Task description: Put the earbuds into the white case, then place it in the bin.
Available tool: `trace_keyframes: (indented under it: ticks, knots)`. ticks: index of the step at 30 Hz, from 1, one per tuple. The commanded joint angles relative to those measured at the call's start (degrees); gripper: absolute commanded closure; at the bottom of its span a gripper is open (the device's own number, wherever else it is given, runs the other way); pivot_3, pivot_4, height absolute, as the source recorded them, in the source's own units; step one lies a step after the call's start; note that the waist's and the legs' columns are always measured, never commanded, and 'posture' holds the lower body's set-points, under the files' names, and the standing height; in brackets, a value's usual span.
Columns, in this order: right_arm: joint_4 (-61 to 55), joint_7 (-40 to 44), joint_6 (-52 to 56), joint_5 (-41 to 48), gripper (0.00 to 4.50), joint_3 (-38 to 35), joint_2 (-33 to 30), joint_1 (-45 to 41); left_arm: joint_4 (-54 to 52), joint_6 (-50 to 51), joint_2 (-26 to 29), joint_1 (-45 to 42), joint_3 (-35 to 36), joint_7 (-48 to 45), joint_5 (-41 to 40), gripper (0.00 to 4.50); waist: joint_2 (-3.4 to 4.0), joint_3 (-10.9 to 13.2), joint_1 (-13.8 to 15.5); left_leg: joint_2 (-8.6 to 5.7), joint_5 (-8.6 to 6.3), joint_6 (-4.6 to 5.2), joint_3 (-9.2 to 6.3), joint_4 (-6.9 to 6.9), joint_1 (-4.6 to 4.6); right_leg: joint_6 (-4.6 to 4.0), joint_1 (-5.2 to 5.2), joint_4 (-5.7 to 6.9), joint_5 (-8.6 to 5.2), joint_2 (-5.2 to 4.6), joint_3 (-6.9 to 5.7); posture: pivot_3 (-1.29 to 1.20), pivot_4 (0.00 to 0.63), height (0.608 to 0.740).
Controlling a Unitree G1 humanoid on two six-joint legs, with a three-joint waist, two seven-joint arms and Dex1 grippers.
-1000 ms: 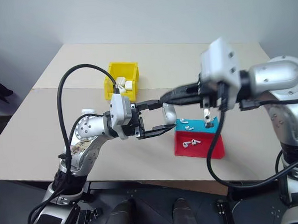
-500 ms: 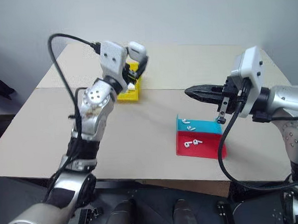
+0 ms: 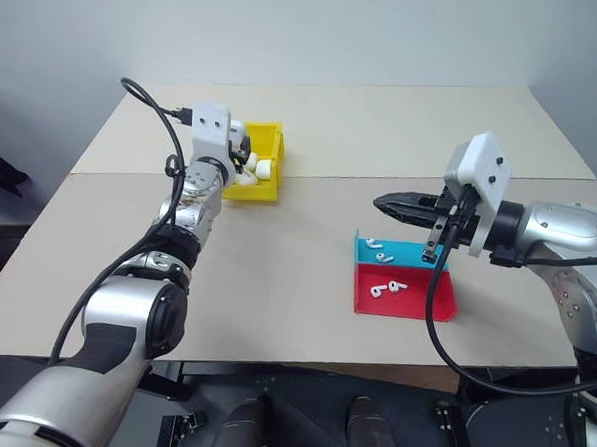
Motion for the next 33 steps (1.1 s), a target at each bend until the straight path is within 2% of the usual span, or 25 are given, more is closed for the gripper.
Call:
trace_keyframes:
  ticks: [1, 2, 5, 10, 12, 13, 15, 18, 22, 24, 26, 29, 33]
  knots:
    - [-1.83, -1.57, 1.15, -0.09, 4.5, -1.74, -1.15, -0.27, 0.2, -3.31, -0.18, -2.46, 0.14, -0.74, 0.33, 0.38, 0.0, 0.0, 0.14, 0.0, -0.07, -0.13, 0.0, 0.02, 0.0, 0.0, 0.0, 0.01, 0.01, 0.0, 0.0, 0.0, 0.15, 0.74]
    - [-1.76, -1.77, 1.28, -0.21, 4.5, -1.65, -1.22, -0.32, 0.38, -4.36, -0.36, -2.32, 0.36, 0.01, 0.33, 0.06, 0.0, 0.0, 0.2, 0.0, -0.06, -0.17, 0.0, 0.02, 0.0, -0.01, 0.0, 0.02, 0.01, 0.0, 0.0, 0.0, 0.15, 0.74]
    - [-2.03, -2.2, 1.49, -1.14, 4.5, -0.92, -1.49, -0.12, 1.19, -5.54, -0.39, -2.75, 0.69, 4.2, 0.96, 0.02, 0.0, 0.0, 0.39, 0.0, -0.05, -0.22, 0.0, 0.05, 0.01, -0.04, 0.02, 0.03, 0.03, 0.0, 0.0, 0.0, 0.15, 0.74]
    - [-1.9, -1.64, 1.41, -2.21, 4.5, -0.78, -2.19, 0.16, -4.08, -6.97, -0.06, -2.64, 1.8, -1.61, -1.35, 0.02, 0.0, 0.0, 0.44, 0.0, -0.04, -0.27, 0.0, 0.06, 0.01, -0.03, 0.02, 0.03, 0.06, 0.0, 0.0, 0.0, 0.15, 0.74]
    - [-1.95, -0.61, -0.91, -3.65, 4.5, -1.25, -2.68, 0.8, -14.33, -4.19, 0.14, 1.62, 3.24, -14.32, -7.75, 0.02, 0.0, 0.0, 0.42, 0.0, -0.04, -0.28, 0.0, 0.03, 0.01, -0.03, 0.02, 0.01, 0.05, 0.0, 0.0, 0.0, 0.15, 0.74]
    - [-1.95, -0.07, -2.09, -4.26, 4.5, -1.58, -2.84, 1.2, -21.99, 0.37, 1.03, 4.95, 3.3, -22.18, -12.04, 0.02, 0.01, -0.01, 0.31, 0.01, -0.03, -0.31, 0.0, 0.02, 0.01, -0.04, 0.02, 0.02, 0.05, 0.0, 0.0, 0.0, 0.15, 0.74]
    - [-1.74, 1.0, -4.94, -5.44, 4.5, -2.26, -2.68, 2.27, -35.71, 6.77, 2.89, 11.88, 2.58, -31.84, -18.06, 0.02, 0.04, -0.02, -0.24, 0.02, -0.02, -0.32, 0.02, -0.05, 0.02, -0.07, 0.01, 0.04, 0.05, 0.0, 0.01, 0.0, 0.15, 0.74]
    - [-1.15, 4.1, -10.16, -8.25, 4.5, -2.78, -3.68, 5.09, -54.42, 17.97, 7.39, 21.93, -0.02, -38.56, -23.26, 0.02, 0.06, -0.03, -1.33, 0.06, 0.1, -0.12, 0.0, -0.18, 0.16, -0.16, 0.05, 0.1, -0.01, 0.0, 0.01, 0.0, 0.15, 0.74]
    - [1.31, 9.24, -17.78, -10.97, 4.5, -5.48, -5.34, 8.71, -73.32, 24.47, 16.01, 33.53, -1.92, -45.98, -26.65, 0.02, 0.05, -0.02, -1.49, 0.06, 0.16, -0.02, 0.01, -0.04, 0.24, -0.14, 0.12, 0.16, -0.05, 0.02, 0.01, 0.0, 0.15, 0.74]
    - [3.14, 10.82, -19.79, -12.01, 4.5, -7.11, -6.55, 9.91, -79.23, 28.64, 20.26, 37.41, -0.77, -48.87, -30.09, 0.02, 0.05, -0.02, -1.48, 0.07, 0.13, -0.07, 0.03, 0.04, 0.41, -0.51, 0.33, 0.13, -0.23, 0.01, 0.02, 0.0, 0.15, 0.74]
    - [5.62, 13.7, -21.43, -12.44, 4.5, -9.95, -8.44, 11.6, -84.59, 32.24, 26.51, 42.16, 1.78, -53.64, -34.39, 0.02, 0.05, -0.02, -1.48, 0.08, -0.08, -0.41, 0.03, 0.1, 0.42, -0.62, 0.33, 0.14, -0.15, 0.01, 0.02, 0.0, 0.15, 0.74]
    - [8.2, 19.09, -23.57, -11.9, 4.5, -14.31, -10.76, 15.14, -89.14, 37.97, 34.59, 48.3, 6.93, -60.13, -42.33, 0.02, 0.05, -0.02, -1.57, 0.13, -0.08, -0.4, 0.05, 0.1, 0.5, -0.77, 0.32, 0.17, -0.05, 0.01, 0.01, 0.0, 0.15, 0.74]
    - [10.49, 24.2, -27.49, -12.04, 4.5, -17.94, -11.65, 19.03, -91.45, 41.12, 40.5, 54.3, 11.79, -64.03, -47.63, 0.02, 0.05, -0.02, -1.7, 0.18, -0.09, -0.41, 0.07, 0.14, 0.6, -0.8, 0.35, 0.14, -0.04, -0.02, 0.0, 0.0, 0.15, 0.74]
